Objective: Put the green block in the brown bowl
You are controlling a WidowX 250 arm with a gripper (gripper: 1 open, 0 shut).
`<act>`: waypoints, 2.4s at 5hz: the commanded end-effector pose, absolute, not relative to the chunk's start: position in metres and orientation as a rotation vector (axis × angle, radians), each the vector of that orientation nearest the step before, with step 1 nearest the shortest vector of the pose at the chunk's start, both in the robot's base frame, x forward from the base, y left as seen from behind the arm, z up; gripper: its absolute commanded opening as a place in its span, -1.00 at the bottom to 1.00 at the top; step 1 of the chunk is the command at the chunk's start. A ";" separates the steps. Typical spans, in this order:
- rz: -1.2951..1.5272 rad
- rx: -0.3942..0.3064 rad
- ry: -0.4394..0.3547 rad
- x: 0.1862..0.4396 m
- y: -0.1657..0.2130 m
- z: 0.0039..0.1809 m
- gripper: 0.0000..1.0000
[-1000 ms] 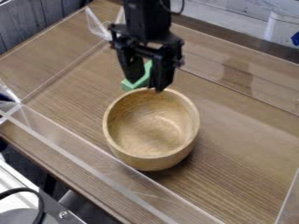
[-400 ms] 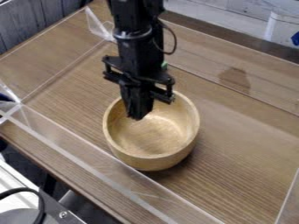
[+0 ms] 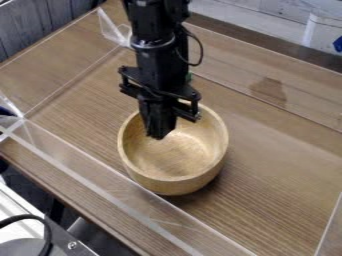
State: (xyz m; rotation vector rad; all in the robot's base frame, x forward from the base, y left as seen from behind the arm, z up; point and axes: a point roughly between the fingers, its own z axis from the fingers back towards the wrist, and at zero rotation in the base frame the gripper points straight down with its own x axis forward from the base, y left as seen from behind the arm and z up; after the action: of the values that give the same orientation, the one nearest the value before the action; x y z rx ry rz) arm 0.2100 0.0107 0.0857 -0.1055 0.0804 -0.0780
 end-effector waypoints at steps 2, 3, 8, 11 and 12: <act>-0.092 -0.103 0.059 0.215 0.008 0.085 -1.00; -0.096 -0.104 0.066 0.215 0.008 0.080 -1.00; -0.094 -0.113 0.080 0.218 0.006 0.068 -1.00; -0.089 -0.117 0.086 0.220 0.006 0.063 -1.00; -0.088 -0.120 0.086 0.220 0.006 0.063 -1.00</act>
State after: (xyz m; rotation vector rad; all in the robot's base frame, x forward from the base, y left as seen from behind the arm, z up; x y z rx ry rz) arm 0.2124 0.0056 0.0563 -0.1242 0.1224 -0.0832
